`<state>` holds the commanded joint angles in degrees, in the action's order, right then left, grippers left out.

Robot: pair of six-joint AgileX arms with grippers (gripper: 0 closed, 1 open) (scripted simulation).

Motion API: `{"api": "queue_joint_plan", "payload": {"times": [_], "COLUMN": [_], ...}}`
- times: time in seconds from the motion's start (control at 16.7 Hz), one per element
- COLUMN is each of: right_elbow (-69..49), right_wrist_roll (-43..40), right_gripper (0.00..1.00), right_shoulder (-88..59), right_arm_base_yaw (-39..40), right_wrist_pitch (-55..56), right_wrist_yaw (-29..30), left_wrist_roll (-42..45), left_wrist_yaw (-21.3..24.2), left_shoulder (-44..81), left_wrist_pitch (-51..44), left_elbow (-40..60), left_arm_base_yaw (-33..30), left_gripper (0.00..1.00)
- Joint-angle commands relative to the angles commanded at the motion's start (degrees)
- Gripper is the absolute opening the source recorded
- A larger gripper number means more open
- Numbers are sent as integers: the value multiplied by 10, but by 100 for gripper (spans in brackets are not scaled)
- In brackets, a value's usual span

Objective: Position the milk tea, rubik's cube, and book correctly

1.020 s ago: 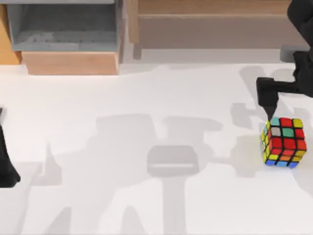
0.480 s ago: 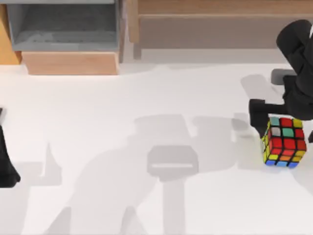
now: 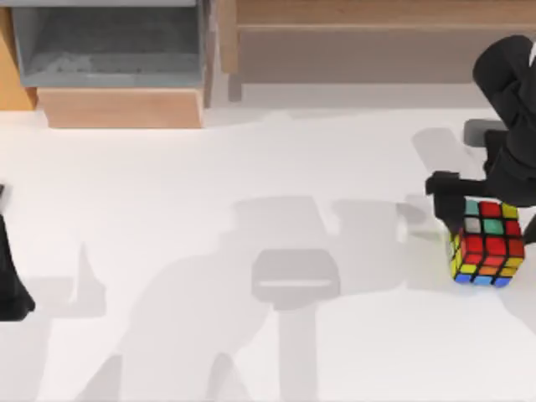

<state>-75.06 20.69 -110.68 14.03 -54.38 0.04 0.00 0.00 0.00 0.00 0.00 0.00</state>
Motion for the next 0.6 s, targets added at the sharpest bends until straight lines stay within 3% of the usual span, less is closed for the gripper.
{"api": "queue_joint_plan", "payload": {"times": [0.54, 0.6], "right_elbow": [0, 0], "right_wrist_roll": [0, 0], "right_gripper": [2, 0], "right_shoulder": [0, 0], "right_arm_base_yaw": [0, 0], "right_wrist_pitch": [0, 0], "right_wrist_yaw": [0, 0], "left_wrist_roll": [0, 0], "left_wrist_yaw": [0, 0], "left_shoulder": [0, 0], "left_wrist_pitch": [0, 0], "left_elbow": [0, 0], "left_arm_base_yaw": [0, 0], "left_gripper": [100, 100]}}
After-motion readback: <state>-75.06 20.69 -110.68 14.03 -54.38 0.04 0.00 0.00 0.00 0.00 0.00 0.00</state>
